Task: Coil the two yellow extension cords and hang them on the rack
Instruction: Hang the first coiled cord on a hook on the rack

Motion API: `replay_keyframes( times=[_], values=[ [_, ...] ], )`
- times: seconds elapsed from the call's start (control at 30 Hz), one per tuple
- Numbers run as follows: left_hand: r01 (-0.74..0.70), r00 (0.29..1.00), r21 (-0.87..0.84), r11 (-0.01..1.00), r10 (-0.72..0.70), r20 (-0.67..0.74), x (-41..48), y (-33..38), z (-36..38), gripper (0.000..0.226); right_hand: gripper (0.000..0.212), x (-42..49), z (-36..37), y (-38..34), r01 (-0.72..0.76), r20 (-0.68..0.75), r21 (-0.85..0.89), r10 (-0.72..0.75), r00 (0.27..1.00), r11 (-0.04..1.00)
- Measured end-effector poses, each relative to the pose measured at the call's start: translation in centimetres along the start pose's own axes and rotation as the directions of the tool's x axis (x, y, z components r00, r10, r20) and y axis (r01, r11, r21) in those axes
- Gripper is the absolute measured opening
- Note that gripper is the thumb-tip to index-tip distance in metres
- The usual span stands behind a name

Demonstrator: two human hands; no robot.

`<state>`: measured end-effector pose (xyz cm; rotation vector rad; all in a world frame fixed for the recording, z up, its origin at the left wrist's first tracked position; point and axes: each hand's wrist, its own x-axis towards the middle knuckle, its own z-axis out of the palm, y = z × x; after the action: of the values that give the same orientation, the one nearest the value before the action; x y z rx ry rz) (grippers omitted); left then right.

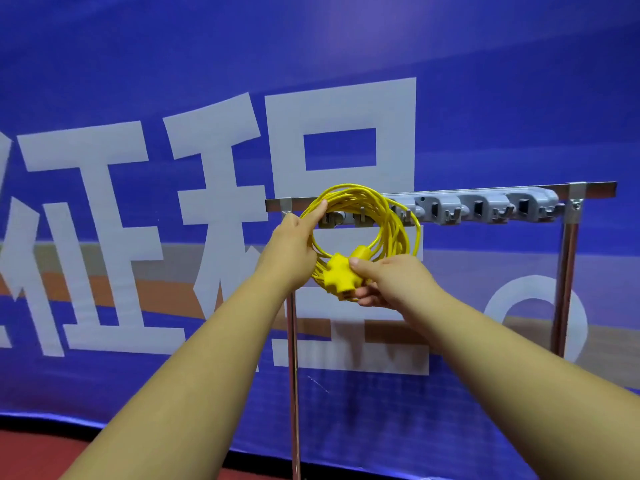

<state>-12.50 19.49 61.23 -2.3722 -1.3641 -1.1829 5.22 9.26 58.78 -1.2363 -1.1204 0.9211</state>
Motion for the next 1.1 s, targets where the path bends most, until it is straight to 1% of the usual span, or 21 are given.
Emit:
replay_keyframes(
  times=[0.03,0.1,0.13,0.2,0.3,0.33,0.4,0.43,0.47,0.5,0.53,0.57,0.63,0.7,0.77,0.83,0.87,0.93,0.97,1.07,1.1],
  values=[
    [-0.011,1.0,0.017,1.0,0.011,-0.003,-0.2,-0.2,0.1,0.086,0.043,0.1,0.9,-0.2,-0.022,-0.019,0.135,0.025,1.0,0.991],
    [-0.029,0.999,0.053,0.998,0.03,-0.011,-0.5,-0.6,0.3,0.085,0.03,0.7,2.1,-0.7,-0.047,-0.055,0.379,0.073,0.996,0.924],
    [-0.034,0.999,0.069,0.997,0.035,-0.016,-0.6,-0.7,0.3,0.085,0.023,1.1,2.6,-0.8,-0.055,-0.077,0.441,0.099,0.992,0.896],
    [-0.039,0.999,0.092,0.995,0.042,-0.028,-0.8,-0.8,0.4,0.086,0.015,2.0,3.3,-1.1,-0.072,-0.114,0.492,0.147,0.983,0.868],
    [-0.034,0.999,0.117,0.993,0.038,-0.035,-0.9,-0.7,0.4,0.087,0.034,3.2,3.9,-1.3,-0.114,-0.118,0.545,0.211,0.97,0.83],
    [-0.031,0.999,0.116,0.993,0.035,-0.036,-0.9,-0.6,0.4,0.086,0.037,3.6,4.0,-1.3,-0.133,-0.113,0.539,0.228,0.967,0.832],
    [-0.037,0.998,0.108,0.993,0.043,-0.05,-0.7,-0.3,0.1,0.084,0.025,3.8,4.1,-1.6,-0.187,-0.114,0.422,0.256,0.96,0.887],
    [-0.046,0.997,0.11,0.993,0.053,-0.062,-0.6,-0.2,-0.1,0.081,0.018,3.6,4.0,-1.8,-0.225,-0.124,0.305,0.273,0.954,0.925],
    [-0.056,0.995,0.117,0.992,0.065,-0.074,-0.5,-0.1,-0.2,0.077,0.019,3.6,4.0,-1.5,-0.241,-0.15,0.125,0.259,0.954,0.962],
    [-0.067,0.993,0.126,0.99,0.078,-0.086,-0.3,-0.1,-0.4,0.072,0.024,3.4,3.8,-1.2,-0.218,-0.159,-0.068,0.205,0.966,0.974],
    [-0.076,0.991,0.135,0.988,0.089,-0.095,-0.2,-0.1,-0.5,0.068,0.029,3.2,3.6,-0.8,-0.188,-0.155,-0.208,0.157,0.975,0.96],
    [-0.083,0.99,0.144,0.986,0.098,-0.101,0.0,-0.1,-0.6,0.064,0.032,3.0,3.3,-0.4,-0.171,-0.14,-0.295,0.135,0.981,0.94],
    [-0.094,0.988,0.155,0.983,0.112,-0.11,0.2,0.0,-0.7,0.059,0.037,2.9,2.8,0.4,-0.129,-0.124,-0.438,0.083,0.989,0.89],
    [-0.099,0.986,0.149,0.984,0.117,-0.117,0.4,0.4,-0.7,0.056,0.037,2.8,2.6,0.8,-0.08,-0.114,-0.532,0.023,0.993,0.843],
    [-0.099,0.986,0.136,0.986,0.115,-0.121,0.6,0.8,-0.6,0.052,0.038,2.4,2.6,0.9,-0.045,-0.084,-0.57,-0.004,0.996,0.821],
    [-0.088,0.988,0.108,0.99,0.101,-0.119,0.8,0.9,-0.5,0.049,0.04,2.1,2.8,0.8,-0.008,-0.022,-0.573,-0.005,1.0,0.819],
    [-0.082,0.989,0.089,0.993,0.092,-0.117,0.9,1.0,-0.5,0.048,0.04,1.9,3.0,0.7,-0.008,0.009,-0.529,0.016,1.0,0.848],
    [-0.074,0.99,0.049,0.996,0.079,-0.114,1.0,1.1,-0.5,0.047,0.037,1.7,3.5,0.5,-0.058,0.042,-0.361,0.079,0.996,0.931],
    [-0.072,0.991,0.034,0.997,0.075,-0.111,1.1,1.0,-0.5,0.046,0.036,1.8,3.7,0.4,-0.086,0.044,-0.286,0.103,0.994,0.954],
    [-0.072,0.991,0.011,0.997,0.072,-0.11,1.0,0.9,-0.7,0.045,0.03,2.3,4.3,0.0,-0.134,-0.015,-0.104,0.133,0.991,0.985],
    [-0.071,0.991,0.011,0.997,0.072,-0.109,1.1,0.7,-0.8,0.045,0.03,2.6,4.5,-0.3,-0.145,-0.05,-0.075,0.141,0.989,0.987]
  ],
)
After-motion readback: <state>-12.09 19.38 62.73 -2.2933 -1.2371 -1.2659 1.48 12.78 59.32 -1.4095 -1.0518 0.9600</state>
